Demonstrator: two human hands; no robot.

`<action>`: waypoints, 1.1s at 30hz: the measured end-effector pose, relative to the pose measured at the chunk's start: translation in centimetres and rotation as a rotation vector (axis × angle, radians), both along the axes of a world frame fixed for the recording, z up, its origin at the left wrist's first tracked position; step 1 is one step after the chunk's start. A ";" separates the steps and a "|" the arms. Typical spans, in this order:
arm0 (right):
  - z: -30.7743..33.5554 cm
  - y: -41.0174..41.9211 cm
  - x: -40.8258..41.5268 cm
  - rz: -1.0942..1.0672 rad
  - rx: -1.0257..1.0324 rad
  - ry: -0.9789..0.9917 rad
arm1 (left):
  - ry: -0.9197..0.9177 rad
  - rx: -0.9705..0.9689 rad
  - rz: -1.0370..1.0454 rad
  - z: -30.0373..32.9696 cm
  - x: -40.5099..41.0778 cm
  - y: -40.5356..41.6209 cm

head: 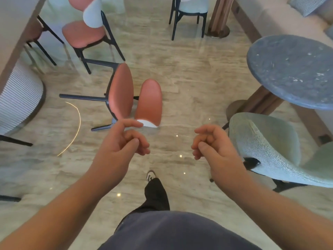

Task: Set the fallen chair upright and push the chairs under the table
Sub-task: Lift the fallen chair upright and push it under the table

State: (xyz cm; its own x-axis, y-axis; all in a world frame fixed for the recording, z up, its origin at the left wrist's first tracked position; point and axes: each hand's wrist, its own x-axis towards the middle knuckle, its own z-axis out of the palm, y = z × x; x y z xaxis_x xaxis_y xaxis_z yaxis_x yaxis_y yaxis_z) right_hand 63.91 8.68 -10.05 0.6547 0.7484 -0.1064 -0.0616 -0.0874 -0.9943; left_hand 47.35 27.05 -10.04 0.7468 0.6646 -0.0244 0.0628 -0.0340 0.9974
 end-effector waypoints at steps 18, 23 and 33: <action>-1.9 22.1 14.1 -0.246 0.040 0.091 | 0.010 -0.167 0.138 -3.3 18.2 21.3; -2.5 24.1 22.1 -0.253 0.070 0.097 | 0.028 -0.153 0.149 -3.7 26.1 23.5; -1.0 29.7 42.0 -0.063 0.030 0.061 | -0.004 -0.117 0.365 -4.1 41.6 25.9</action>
State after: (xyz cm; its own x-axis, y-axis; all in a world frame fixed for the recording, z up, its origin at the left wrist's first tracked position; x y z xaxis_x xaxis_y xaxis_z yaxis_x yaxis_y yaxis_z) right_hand 105.93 38.40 -11.05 0.6939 0.7090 -0.1256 -0.1264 -0.0517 -0.9906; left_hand 88.99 52.91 -14.16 0.4616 0.8798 -0.1136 0.0461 0.1041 0.9935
